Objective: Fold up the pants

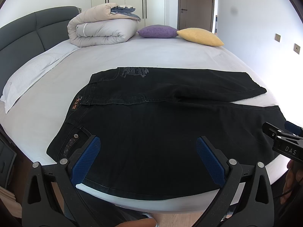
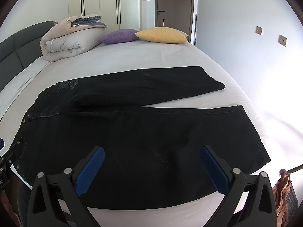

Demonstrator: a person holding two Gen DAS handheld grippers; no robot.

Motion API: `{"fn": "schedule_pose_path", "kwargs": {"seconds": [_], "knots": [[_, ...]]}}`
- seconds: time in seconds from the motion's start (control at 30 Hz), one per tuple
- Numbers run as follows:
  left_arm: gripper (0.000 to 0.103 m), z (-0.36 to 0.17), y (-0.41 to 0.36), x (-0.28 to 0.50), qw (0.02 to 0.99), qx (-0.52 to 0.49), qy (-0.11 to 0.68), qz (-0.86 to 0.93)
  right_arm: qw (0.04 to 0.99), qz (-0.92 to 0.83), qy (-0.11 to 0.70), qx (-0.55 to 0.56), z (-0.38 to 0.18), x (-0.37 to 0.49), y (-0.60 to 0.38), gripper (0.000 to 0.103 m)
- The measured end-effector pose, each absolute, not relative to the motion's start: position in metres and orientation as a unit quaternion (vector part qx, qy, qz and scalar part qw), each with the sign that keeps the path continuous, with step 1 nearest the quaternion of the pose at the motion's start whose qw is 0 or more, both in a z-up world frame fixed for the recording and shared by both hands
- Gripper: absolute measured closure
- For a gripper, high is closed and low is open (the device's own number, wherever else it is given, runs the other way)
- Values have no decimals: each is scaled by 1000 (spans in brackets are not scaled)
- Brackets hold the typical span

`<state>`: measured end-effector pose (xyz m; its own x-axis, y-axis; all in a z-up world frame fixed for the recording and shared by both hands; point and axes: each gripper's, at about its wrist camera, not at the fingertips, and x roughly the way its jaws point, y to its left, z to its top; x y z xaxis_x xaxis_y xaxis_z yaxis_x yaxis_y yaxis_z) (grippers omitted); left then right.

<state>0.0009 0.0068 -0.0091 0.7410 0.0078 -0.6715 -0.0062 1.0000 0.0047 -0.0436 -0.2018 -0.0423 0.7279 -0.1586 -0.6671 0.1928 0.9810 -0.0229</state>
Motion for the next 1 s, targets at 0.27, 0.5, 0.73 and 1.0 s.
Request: {"fn": "schedule_pose_path", "kwargs": {"seconds": [0.27, 0.5, 0.73, 1.0], "knots": [[0, -9, 6, 1, 933, 1, 360, 4, 929, -94, 358, 24, -42, -42, -201, 0], [0, -11, 8, 1, 933, 1, 360, 4, 929, -94, 358, 24, -43, -42, -200, 0], [0, -10, 7, 1, 933, 0, 360, 4, 929, -93, 359, 24, -43, -43, -199, 0], [0, -10, 8, 1, 933, 1, 361, 4, 928, -93, 359, 24, -45, -43, -197, 0]]}}
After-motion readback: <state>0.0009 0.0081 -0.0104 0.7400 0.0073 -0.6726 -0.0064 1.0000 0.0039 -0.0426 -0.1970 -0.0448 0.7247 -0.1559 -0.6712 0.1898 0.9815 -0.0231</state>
